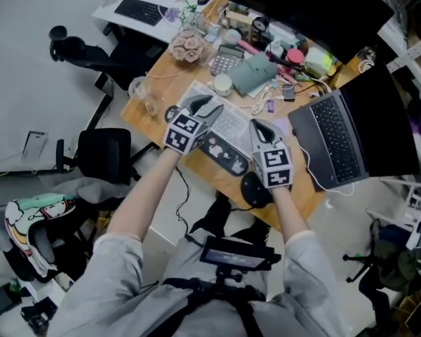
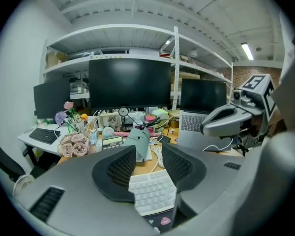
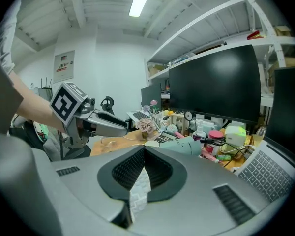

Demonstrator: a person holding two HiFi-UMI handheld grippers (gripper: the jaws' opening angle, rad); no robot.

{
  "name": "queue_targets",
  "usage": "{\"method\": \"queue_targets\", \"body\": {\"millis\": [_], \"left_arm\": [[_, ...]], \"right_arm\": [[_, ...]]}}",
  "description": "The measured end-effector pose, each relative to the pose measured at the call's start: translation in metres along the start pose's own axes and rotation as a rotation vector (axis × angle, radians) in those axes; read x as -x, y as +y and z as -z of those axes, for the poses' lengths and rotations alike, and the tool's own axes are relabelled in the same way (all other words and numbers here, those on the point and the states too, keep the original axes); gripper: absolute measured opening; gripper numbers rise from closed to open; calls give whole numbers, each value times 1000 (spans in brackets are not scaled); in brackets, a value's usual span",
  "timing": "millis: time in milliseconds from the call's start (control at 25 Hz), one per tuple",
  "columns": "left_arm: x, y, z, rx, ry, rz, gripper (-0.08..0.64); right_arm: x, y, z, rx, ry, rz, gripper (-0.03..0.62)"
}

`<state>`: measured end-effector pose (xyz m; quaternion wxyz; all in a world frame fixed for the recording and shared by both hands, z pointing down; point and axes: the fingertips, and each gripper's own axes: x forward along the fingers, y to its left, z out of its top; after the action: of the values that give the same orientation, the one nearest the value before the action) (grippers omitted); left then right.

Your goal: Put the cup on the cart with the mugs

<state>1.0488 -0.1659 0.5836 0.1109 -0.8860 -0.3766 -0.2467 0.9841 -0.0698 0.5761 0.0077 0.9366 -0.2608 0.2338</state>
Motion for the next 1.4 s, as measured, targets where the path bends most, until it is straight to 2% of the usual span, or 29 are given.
{"method": "queue_targets", "body": {"millis": [120,200,280,480,600,920,1080,1400], "left_arm": [[-32,18,12,-34,90,40,228],[-51,24,25,-63,163,74,308],[-68,31,35,-88,224,97,353],[-105,53,42,-128,309,125,408],[-126,57,43,-150,352,179,452],[-166,62,80,-205,484,285,485],[-183,76,87,-228,513,264,485],[-204,68,90,-252,553,321,485]], "right_arm": [[-22,-12,-2,-5,11,34,9],[-36,-19,-1,-15,13,46,9],[-50,-25,3,-19,23,50,9],[-81,-38,14,-12,66,41,9],[-100,-52,18,-31,77,56,9],[-136,-73,26,-58,109,79,9],[-144,-76,32,-62,119,71,9],[-146,-85,37,-85,115,80,9]]}}
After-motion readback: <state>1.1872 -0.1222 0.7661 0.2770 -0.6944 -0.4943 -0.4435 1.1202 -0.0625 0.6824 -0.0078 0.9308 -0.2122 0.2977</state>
